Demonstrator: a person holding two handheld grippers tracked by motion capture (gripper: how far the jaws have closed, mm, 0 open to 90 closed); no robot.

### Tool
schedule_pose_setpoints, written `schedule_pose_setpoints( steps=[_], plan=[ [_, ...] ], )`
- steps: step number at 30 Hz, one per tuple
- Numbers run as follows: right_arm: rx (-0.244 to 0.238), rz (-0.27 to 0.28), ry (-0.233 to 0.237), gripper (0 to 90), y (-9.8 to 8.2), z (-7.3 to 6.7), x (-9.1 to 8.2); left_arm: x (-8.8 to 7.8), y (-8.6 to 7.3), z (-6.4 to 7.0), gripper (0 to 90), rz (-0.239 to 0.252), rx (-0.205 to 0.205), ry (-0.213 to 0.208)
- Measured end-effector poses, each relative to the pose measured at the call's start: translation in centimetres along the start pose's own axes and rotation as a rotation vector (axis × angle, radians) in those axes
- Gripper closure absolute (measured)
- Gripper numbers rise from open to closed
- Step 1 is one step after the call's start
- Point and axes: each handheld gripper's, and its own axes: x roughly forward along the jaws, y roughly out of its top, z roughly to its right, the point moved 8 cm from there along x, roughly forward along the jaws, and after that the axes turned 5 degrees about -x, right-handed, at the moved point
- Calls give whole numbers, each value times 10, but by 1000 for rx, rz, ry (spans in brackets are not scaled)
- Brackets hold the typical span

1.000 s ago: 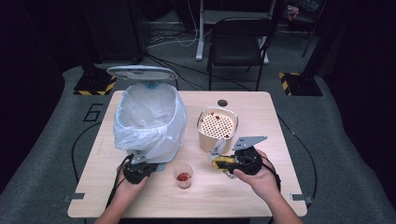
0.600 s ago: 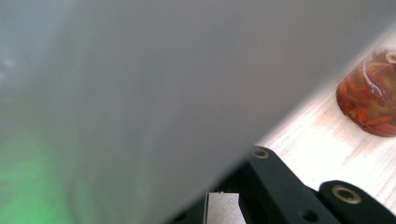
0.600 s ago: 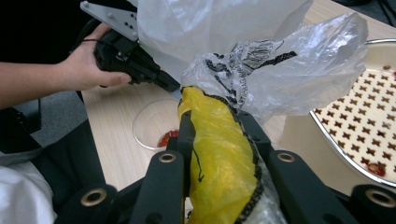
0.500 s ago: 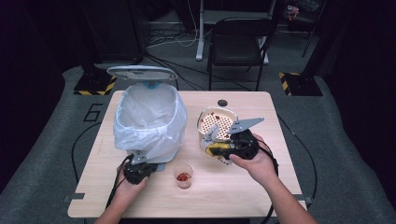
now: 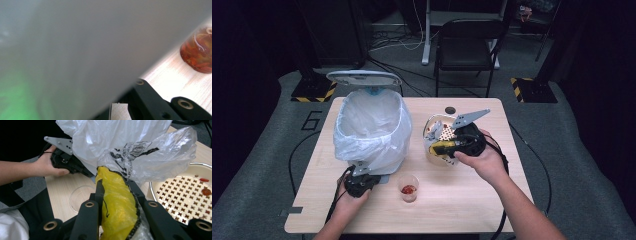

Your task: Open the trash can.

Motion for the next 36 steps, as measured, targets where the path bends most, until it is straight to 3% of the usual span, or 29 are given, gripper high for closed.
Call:
schedule_pose_setpoints(
  steps=[10,32,36],
  plan=[
    [-34,2,23,747,28,0,-4,0,0,0,900,-1,0,-1],
    [-89,0,52,746,79,-8,12,-1,-1,-2,900,-8,6,14],
    [-96,3,54,746,86,-8,15,-1,-1,-4,900,-14,25,19]
  ],
)
